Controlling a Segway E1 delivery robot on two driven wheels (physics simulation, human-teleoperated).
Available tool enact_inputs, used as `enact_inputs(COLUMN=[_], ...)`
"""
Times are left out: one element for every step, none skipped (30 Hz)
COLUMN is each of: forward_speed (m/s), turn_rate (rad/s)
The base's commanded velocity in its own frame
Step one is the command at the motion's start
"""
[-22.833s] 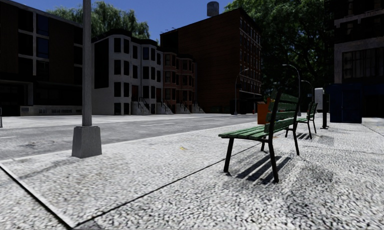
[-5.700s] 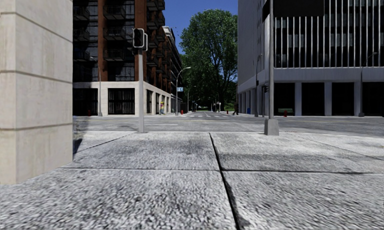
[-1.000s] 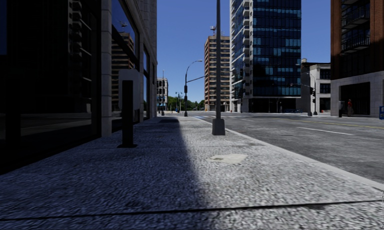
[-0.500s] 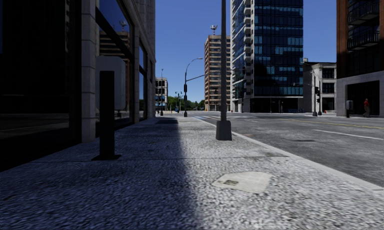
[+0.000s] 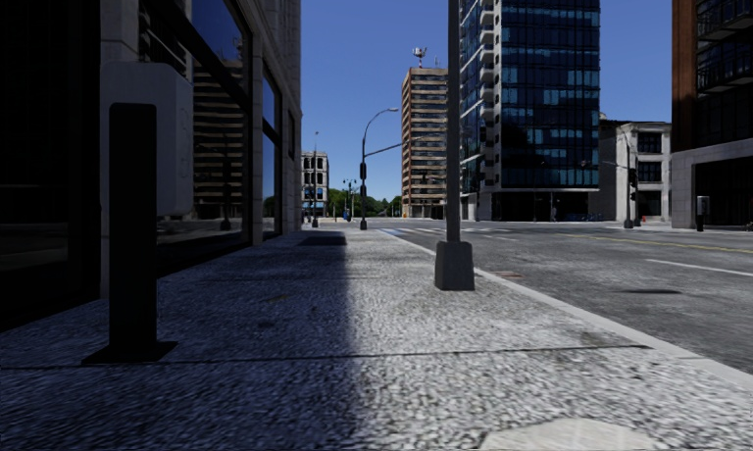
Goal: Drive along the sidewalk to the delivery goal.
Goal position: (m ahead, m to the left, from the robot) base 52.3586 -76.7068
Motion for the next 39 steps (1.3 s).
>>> enact_inputs(forward_speed=[2.0,2.0,2.0,2.0,2.0,2.0,2.0,2.0,2.0,2.0,2.0,2.0,2.0,2.0,2.0,2.0,2.0,2.0,2.0,2.0,2.0,2.0,2.0,2.0,2.0,2.0,2.0,2.0,2.0,2.0,2.0,2.0,2.0,2.0,2.0,2.0,2.0,2.0,2.0], turn_rate=[0.33,0.52,0.59,0.59,0.61,0.45,0.06,0.0,0.0,0.0,0.0,0.0,0.0,0.0,0.0,0.0,0.0,0.0,0.0,0.0,0.0,0.0,0.44,0.87,0.94,0.94,0.61,0.08,0.0,0.0,0.0,0.0,0.0,0.0,0.0,0.0,0.0,0.0,0.0])
